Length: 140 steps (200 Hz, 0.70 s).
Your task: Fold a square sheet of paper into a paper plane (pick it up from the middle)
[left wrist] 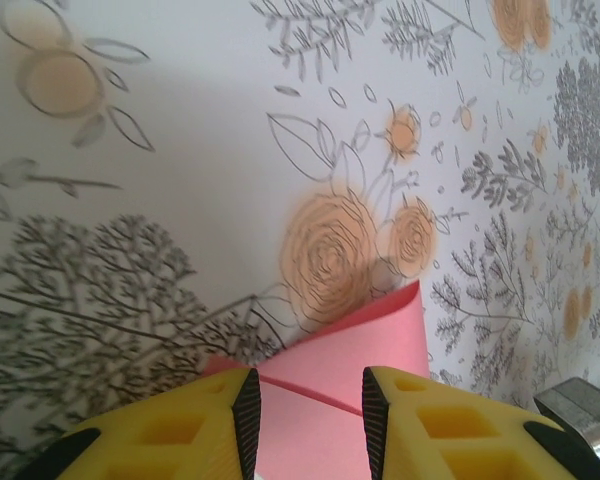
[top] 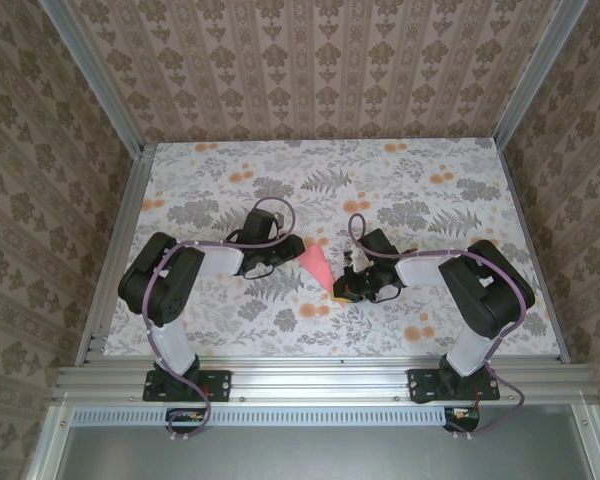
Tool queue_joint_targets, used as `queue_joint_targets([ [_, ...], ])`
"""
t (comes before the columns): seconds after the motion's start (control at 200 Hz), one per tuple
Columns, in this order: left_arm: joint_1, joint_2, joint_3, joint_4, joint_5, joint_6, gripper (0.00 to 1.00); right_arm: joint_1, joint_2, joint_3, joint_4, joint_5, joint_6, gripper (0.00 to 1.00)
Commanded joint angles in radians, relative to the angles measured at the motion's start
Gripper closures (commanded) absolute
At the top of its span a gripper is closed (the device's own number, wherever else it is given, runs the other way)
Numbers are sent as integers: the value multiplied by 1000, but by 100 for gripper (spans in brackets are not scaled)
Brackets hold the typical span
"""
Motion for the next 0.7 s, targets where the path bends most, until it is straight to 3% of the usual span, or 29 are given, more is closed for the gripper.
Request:
queue_joint_targets([
  [0.0,32,26,1,-44,-47,50,64,5,68,-41,-147,145,-2,100],
  [0.495,69,-67,26,-114,-13,76,62,5,64,-30,-146,143,4,100],
  [0.695,8,-179,12,-151,-21,51,65,5,59,-28,-135,138,9,100],
])
